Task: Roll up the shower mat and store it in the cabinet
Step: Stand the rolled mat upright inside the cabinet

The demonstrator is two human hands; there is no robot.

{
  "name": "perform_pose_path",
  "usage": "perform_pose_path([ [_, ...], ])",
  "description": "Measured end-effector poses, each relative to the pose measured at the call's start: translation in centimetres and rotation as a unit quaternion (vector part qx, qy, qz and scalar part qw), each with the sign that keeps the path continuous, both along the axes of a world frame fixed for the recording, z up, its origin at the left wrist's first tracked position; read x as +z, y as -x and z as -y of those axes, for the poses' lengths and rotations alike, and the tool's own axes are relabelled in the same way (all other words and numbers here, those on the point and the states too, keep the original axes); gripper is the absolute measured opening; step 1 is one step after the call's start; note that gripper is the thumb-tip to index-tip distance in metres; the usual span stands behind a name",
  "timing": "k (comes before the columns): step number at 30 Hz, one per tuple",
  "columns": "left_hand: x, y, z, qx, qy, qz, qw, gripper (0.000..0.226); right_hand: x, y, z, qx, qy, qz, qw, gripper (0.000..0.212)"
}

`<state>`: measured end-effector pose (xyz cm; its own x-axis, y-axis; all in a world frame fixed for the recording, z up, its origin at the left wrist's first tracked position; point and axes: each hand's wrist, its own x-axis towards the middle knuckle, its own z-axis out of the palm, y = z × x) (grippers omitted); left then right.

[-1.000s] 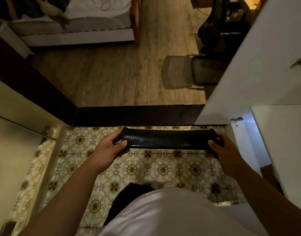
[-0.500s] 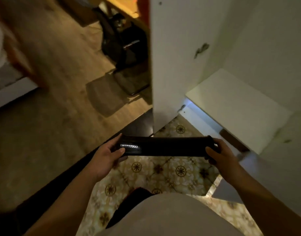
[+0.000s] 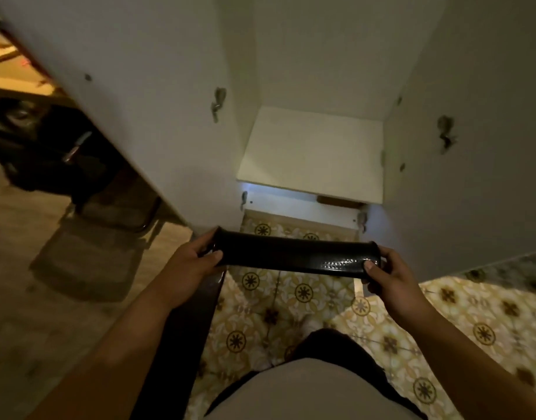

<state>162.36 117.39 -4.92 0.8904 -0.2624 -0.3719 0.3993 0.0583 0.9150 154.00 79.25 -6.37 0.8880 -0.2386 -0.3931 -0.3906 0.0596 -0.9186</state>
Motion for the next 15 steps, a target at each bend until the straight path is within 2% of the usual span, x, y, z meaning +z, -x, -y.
perform_pose_path([
  [9,-1.4,-7.6,5.7,-0.032,-0.033,-0.015,0.999,0.045,-2.4,-4.5,3.6,-0.055,-0.026,-0.019,0.998,0.029],
  [12,-2.2,-10.0,6.9,-0.003,-0.047,-0.035,0.998,0.043,-3.2,-7.5,4.8,-0.060,-0.033,-0.020,0.997,0.029],
  [15,-3.5,-12.3,8.3,-0.012,-0.058,-0.038,0.998,0.049,-4.5,-10.6,5.8,-0.059,-0.050,-0.039,0.996,0.029],
])
